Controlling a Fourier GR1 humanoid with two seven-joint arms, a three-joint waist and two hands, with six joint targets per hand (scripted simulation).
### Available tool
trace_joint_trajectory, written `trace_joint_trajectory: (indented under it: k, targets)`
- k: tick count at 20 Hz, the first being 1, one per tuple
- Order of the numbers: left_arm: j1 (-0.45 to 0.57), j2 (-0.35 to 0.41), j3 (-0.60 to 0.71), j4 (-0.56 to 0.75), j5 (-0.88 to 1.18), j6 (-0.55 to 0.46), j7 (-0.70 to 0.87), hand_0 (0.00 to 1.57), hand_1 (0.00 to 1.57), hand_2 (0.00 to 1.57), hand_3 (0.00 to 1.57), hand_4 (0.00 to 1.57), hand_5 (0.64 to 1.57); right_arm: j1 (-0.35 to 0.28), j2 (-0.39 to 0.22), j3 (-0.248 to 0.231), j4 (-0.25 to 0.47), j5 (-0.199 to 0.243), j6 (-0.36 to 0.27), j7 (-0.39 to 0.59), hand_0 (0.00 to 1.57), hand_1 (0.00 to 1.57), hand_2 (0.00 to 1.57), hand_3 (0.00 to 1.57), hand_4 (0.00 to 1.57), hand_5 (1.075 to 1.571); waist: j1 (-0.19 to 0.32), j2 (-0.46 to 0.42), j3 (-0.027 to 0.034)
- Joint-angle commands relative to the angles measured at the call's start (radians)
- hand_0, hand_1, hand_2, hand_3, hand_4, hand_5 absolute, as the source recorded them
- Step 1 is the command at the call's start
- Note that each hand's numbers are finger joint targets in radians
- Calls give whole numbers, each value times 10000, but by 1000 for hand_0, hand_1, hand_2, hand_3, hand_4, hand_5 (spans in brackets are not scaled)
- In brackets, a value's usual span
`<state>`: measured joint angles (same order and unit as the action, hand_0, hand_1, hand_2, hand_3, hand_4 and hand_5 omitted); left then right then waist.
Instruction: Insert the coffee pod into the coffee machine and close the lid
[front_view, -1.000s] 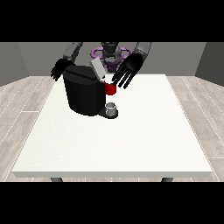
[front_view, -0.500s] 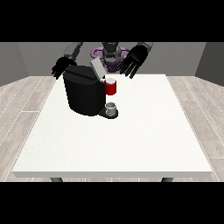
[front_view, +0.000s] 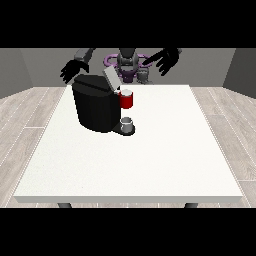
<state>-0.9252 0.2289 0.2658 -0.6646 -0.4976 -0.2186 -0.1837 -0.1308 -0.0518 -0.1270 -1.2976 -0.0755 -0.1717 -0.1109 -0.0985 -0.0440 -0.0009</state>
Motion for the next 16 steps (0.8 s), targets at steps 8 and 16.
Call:
trace_joint_trajectory:
  k: [8, 16]
  targets:
    - [2839, -977, 1214, -232, 1955, -403, -711, 0, 0, 0, 0, 227, 1571, 682, -601, 584, -1298, -27, 1006, 883, 0, 0, 0, 0, 370, 1571, 806, -2069, 0]
    - [3510, -1694, 1178, -998, 2646, -323, -869, 0, 0, 0, 0, 0, 1571, -837, -1023, 739, -2075, -207, 1483, 1748, 0, 0, 0, 0, 0, 1571, 1362, -1578, 6]
